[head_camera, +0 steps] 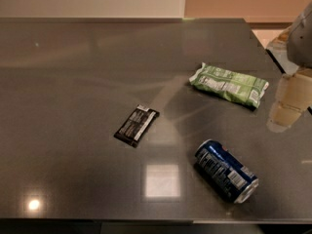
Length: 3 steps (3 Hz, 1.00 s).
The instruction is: Pick rxbar chocolate
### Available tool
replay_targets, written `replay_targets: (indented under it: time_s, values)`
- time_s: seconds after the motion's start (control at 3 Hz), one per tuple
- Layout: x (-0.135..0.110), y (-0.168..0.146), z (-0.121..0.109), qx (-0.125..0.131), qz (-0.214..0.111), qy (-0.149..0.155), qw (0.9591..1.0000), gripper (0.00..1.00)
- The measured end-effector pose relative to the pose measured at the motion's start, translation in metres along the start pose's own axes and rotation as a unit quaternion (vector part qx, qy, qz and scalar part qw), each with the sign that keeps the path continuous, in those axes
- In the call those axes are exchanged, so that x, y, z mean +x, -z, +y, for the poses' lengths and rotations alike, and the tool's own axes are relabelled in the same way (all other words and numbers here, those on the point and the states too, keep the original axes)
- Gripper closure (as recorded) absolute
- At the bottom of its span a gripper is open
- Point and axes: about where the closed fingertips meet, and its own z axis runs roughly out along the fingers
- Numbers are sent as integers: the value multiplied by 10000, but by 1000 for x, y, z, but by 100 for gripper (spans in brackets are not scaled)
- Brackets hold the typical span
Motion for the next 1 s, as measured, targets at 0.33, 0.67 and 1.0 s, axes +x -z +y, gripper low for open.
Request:
replay_targets:
  time_s: [0.33,0.67,1.0]
  values:
    - [0,0,0,1,0,0,10000,0]
    - [-24,5,-6,-38,-46,478,9988,0]
    - [-61,0,-16,-143,-191,1185,9927,0]
